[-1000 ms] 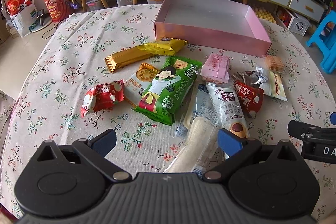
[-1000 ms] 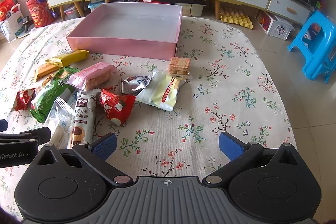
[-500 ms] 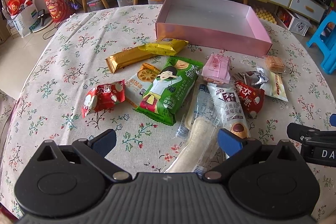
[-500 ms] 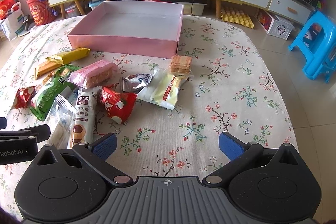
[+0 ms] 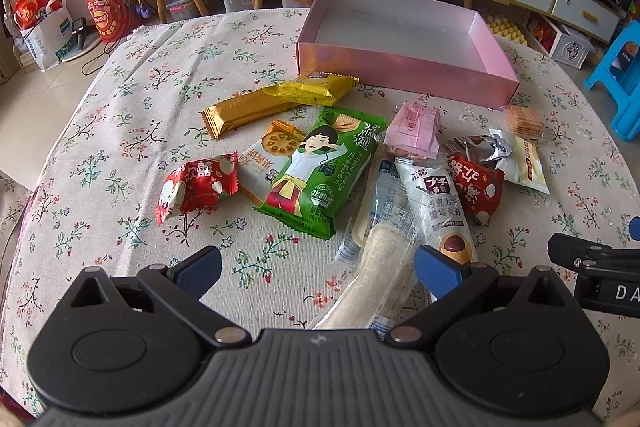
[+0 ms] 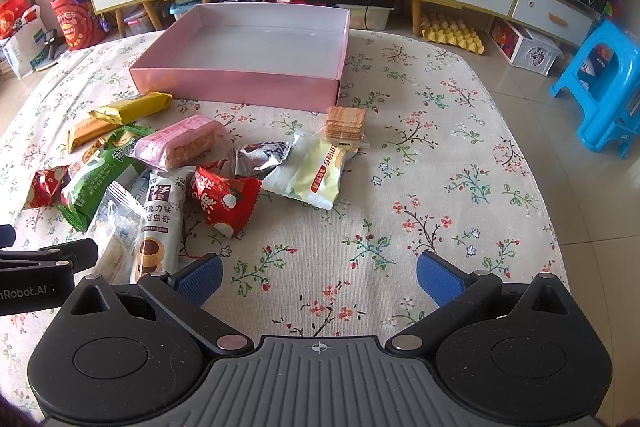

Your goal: Organize snacks

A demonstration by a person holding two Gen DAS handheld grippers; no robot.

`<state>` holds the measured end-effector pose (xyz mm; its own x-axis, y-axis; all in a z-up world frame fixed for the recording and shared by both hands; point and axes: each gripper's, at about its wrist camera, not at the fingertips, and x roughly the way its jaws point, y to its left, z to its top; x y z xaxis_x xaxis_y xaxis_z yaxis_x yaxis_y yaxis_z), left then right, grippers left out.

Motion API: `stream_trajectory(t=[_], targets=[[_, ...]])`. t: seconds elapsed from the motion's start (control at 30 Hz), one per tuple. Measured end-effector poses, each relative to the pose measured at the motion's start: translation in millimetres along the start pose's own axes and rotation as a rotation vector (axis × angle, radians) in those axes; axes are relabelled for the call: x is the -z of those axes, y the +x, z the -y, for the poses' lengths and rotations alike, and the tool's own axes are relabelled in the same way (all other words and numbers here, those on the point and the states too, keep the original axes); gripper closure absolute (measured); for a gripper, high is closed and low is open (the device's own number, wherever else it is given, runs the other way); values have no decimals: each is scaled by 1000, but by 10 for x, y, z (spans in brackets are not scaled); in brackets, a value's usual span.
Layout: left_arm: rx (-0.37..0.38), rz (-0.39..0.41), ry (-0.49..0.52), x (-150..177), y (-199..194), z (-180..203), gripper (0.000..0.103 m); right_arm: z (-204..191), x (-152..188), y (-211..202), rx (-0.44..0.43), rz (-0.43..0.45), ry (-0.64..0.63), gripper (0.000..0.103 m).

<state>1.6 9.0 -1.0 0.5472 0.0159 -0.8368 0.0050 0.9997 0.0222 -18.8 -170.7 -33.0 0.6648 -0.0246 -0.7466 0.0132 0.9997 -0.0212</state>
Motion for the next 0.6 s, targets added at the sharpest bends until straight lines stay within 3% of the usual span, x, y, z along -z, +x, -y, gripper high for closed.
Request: stream_trajectory(t=[0.6], targets=[[-1,2,-1,-1,-12,-6,0,6,-5,-9,-3,2,4,0]])
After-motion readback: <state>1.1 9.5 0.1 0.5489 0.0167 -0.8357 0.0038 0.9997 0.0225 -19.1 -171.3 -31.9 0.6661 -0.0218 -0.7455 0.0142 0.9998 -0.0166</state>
